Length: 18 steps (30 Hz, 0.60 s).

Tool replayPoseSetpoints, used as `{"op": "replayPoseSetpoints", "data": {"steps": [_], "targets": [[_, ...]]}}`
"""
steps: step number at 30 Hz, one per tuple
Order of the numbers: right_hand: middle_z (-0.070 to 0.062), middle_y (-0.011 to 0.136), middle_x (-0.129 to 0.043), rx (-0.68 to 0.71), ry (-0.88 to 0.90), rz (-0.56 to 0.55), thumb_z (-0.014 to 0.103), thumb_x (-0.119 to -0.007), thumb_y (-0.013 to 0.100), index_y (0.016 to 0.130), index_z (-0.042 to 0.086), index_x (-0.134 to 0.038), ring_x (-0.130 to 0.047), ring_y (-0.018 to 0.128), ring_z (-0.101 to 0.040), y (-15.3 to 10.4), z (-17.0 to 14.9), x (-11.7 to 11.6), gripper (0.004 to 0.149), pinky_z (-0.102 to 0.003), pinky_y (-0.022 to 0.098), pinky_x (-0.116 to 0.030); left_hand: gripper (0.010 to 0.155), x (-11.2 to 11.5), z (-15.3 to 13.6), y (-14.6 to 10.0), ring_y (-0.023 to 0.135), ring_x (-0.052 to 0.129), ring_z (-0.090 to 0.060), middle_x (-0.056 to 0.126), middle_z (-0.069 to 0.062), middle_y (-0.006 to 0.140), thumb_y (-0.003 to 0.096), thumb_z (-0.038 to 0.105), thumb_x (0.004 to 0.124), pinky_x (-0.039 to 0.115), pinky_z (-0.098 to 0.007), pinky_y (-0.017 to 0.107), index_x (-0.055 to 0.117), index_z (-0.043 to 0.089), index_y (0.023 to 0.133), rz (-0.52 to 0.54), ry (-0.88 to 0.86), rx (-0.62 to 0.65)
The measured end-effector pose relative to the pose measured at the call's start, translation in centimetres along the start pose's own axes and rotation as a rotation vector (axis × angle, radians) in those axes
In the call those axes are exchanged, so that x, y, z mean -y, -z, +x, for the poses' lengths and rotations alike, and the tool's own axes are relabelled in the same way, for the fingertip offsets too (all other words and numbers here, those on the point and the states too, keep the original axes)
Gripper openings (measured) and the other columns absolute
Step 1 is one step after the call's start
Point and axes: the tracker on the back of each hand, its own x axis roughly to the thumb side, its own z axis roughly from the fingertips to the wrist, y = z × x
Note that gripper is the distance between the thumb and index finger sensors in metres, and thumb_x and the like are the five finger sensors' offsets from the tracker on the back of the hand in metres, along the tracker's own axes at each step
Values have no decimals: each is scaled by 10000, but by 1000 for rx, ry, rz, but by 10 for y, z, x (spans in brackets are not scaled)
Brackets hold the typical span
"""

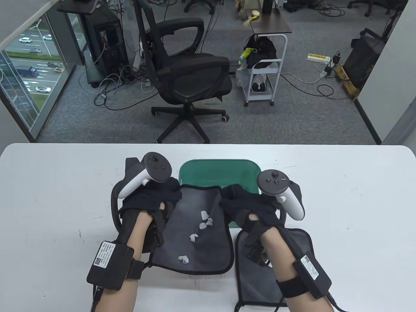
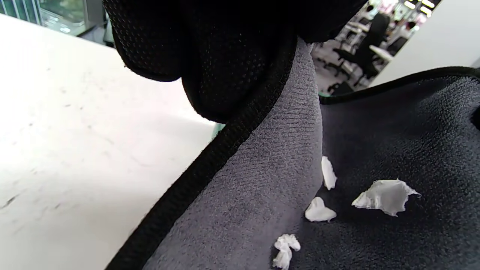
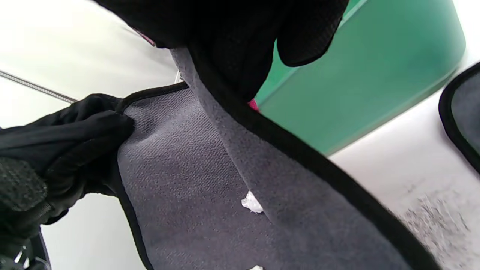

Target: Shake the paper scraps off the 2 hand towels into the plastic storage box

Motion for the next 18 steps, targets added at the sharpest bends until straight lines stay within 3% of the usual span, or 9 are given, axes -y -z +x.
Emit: {"op": "replayPoseSetpoints", "data": {"steps": [5, 12, 18], "targets": [[-50, 751, -968, -19, 38, -56, 335, -835, 505, 882, 242, -739, -1060, 498, -203, 3, 12, 31, 400, -503, 547, -803, 442, -26, 24, 13, 520, 1078, -110, 1050, 58, 728, 603, 468, 711, 883, -409, 544, 705, 337, 1024, 50, -37, 23], [-43, 757, -964, -37, 108, -178, 338, -834, 507, 884, 246, -736, -1059, 507, -200, 14, 30, 70, 400, -503, 551, -800, 444, -59, 44, 36, 552, 1074, -111, 1039, 63, 758, 603, 476, 706, 876, -410, 561, 698, 346, 1027, 207, -127, 25], [-35, 757, -965, -44, 137, -373, 342, -830, 505, 883, 250, -733, -1058, 513, -197, 28, 34, 90, 401, -501, 552, -801, 445, -58, 42, 67, 589, 1067, -113, 1024, 64, 794, 600, 481, 698, 867, -414, 582, 690, 356, 1027, 357, -293, 44]]}}
